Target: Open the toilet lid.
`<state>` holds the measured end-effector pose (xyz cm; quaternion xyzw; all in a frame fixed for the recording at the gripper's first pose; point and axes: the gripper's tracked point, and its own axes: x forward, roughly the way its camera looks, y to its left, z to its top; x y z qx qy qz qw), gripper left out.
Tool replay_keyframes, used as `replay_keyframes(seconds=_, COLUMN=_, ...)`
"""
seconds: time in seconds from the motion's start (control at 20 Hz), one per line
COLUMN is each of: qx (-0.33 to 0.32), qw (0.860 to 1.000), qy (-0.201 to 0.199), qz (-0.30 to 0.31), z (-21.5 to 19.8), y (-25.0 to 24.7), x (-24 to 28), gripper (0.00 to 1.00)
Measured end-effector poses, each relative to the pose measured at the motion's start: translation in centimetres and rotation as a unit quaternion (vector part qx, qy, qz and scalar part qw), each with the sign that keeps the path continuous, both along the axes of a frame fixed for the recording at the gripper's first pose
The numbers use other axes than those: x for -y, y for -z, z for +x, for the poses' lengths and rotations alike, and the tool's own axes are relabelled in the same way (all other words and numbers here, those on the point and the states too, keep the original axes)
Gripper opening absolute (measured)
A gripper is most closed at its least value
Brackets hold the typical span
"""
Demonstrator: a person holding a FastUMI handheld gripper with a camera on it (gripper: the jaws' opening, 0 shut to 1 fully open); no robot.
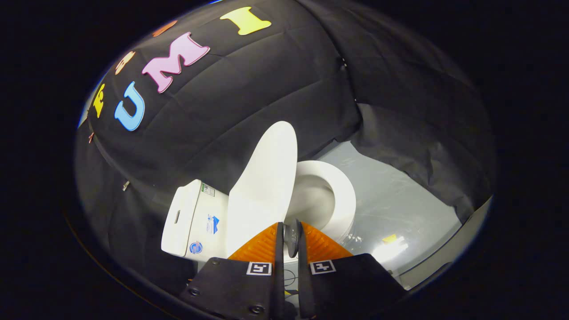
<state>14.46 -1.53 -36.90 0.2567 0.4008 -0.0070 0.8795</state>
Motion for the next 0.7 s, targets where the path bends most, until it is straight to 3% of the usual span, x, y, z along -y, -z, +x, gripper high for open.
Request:
replay_keyframes(seconds=0.45, qx=0.046, qw=0.987, qy=-0.033, qz=-0.147, z=0.6, y=-6.4, x=-6.2, gripper=0.17)
replay_keyframes(seconds=0.7, qx=0.066, qw=0.983, qy=-0.041, qz=-0.165, z=0.7, y=-8.8, x=-9.8, gripper=0.17)
